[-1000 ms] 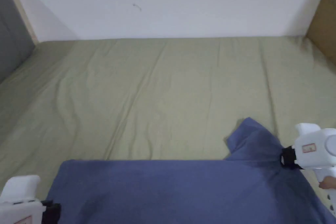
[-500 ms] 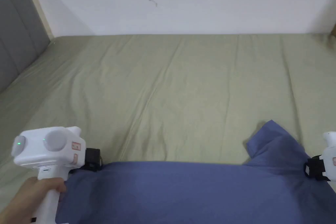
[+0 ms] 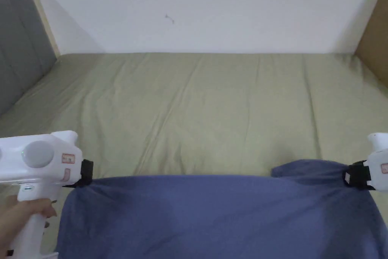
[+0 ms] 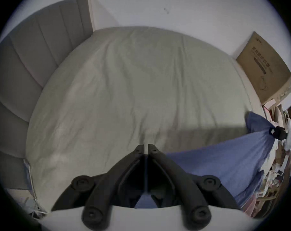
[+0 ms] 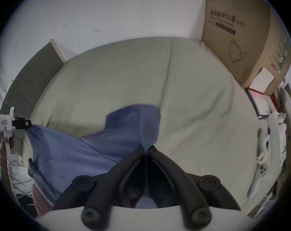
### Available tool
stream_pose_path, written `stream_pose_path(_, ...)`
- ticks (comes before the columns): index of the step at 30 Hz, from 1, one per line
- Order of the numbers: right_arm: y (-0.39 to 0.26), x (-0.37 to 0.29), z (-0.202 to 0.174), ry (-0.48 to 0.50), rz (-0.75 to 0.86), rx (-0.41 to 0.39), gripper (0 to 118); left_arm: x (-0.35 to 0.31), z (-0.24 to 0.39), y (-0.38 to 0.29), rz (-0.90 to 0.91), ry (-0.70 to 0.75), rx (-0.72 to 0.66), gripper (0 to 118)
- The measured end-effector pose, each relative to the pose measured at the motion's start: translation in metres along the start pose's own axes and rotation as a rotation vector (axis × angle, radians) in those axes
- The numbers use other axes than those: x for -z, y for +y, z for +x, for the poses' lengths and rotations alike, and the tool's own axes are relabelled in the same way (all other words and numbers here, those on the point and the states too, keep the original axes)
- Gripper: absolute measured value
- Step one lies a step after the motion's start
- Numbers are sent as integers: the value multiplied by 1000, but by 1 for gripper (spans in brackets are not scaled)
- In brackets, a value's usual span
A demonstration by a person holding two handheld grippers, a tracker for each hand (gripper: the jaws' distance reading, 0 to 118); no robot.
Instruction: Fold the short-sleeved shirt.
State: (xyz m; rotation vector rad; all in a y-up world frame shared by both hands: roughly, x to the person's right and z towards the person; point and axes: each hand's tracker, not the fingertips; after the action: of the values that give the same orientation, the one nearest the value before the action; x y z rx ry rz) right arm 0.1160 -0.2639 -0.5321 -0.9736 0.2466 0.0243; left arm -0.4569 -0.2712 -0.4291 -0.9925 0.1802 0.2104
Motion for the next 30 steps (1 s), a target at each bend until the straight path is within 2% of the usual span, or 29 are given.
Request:
stream_pose_path(5, -45, -71, 1, 11, 44, -4, 0, -75, -12, -47, 74, -16, 41, 1)
stream_pose_path(9, -112, -107, -2, 12, 14, -4, 0, -98, -31, -97, 72, -39, 36, 1)
stream_pose_path(13, -182, -105, -9, -13, -98, -31, 0, -88, -38, -155, -9, -7, 89, 1)
stream_pose_path(15, -213, -94, -8, -11, -141, -11, 0, -75, -38, -183, -61, -1, 78, 2)
stream_pose_path(16, -226, -88, -7, -28, -161, -5, 0, -67, -41, -194, -79, -9, 66, 5)
stream_pose_path(17, -235, -81, -7, -34, -165, 8, 0, -58, -44, -204, -112, 2, 39, 13)
stream_pose_path(18, -243, -76, -7, -40, -178, 5, 3, -51, -45, -211, -146, 29, 36, 37)
stream_pose_path(19, -250, -72, -8, -55, -195, 7, 15, -44, -47, -219, -168, 54, 39, 57)
stream_pose_path(20, -254, -69, -9, -55, -194, 13, 34, -41, -50, -224, -162, 50, 61, 75)
stream_pose_path(21, -254, -70, -9, -44, -198, 22, 62, -41, -53, -227, -158, 54, 49, 93)
stream_pose_path(22, -253, -72, -11, -36, -194, 39, 78, -44, -56, -226, -150, 54, 24, 99)
stream_pose_path(23, -249, -76, -14, -48, -190, 42, 89, -49, -60, -223, -129, 27, -13, 99)
stream_pose_path(26, -231, -99, -26, -100, -87, 0, 89, -76, -61, -213, -48, -61, -99, 99)
stream_pose_path(28, -217, -114, -35, -117, -3, -9, 89, -92, -57, -204, -5, -67, -120, 99)
stream_pose_path(29, -209, -120, -39, -100, 32, 2, 87, -98, -55, -201, 3, -67, -118, 96)
stream_pose_path(30, -203, -126, -44, -71, 63, 13, 78, -108, -48, -198, 36, -80, -120, 80)
